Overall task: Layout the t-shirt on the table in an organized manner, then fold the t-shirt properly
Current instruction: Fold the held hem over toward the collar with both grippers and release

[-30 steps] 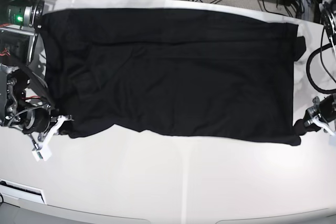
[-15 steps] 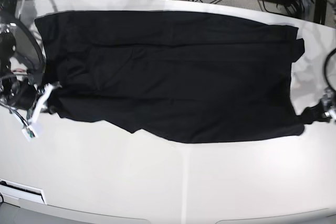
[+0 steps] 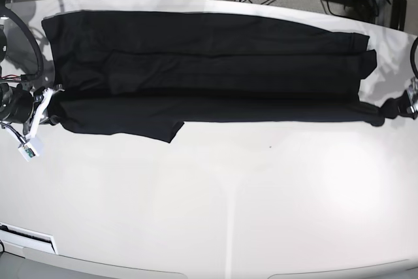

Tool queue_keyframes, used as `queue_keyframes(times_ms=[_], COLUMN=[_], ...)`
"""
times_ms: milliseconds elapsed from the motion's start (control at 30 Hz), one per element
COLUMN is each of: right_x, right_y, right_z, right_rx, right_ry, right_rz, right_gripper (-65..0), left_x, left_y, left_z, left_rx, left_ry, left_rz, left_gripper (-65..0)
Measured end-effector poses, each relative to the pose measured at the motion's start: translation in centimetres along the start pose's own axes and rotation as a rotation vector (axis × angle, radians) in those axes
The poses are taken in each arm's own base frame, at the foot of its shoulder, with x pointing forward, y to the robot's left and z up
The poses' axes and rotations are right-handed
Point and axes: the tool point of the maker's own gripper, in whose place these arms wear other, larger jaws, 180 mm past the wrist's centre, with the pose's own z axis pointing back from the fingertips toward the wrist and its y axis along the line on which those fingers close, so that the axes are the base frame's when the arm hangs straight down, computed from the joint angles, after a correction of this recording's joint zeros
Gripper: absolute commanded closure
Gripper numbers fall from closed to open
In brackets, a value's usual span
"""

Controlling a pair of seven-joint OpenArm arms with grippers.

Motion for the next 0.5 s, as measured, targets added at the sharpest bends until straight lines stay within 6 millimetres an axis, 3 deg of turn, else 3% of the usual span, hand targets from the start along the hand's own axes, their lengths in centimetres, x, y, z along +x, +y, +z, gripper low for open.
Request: queue_keyframes(times_ms=[133,233,500], right_x=[-0.2,-1.5,-3.2], right_y=[-0.2,0.1,1.3], right_z=[0.1,0.2,0.5], right_rx=[-0.002,0.011,0.073], right_ry=[0.013,0.087,0.166], right_rz=[0.001,-0.006,-0.031], right_gripper=[0.0,0.0,0.0], left_x=[-1.9,-2.7,-4.5], left_y=[-0.1,-0.8,-0.4], left_z=[-0.7,-1.3,-1.0], left_rx=[-0.003,-0.027,-0.002], left_ry=[0.081,0.124,0.235], left_rz=[-0.005,-0.012,-0.039], left_gripper=[0.0,0.0,0.0])
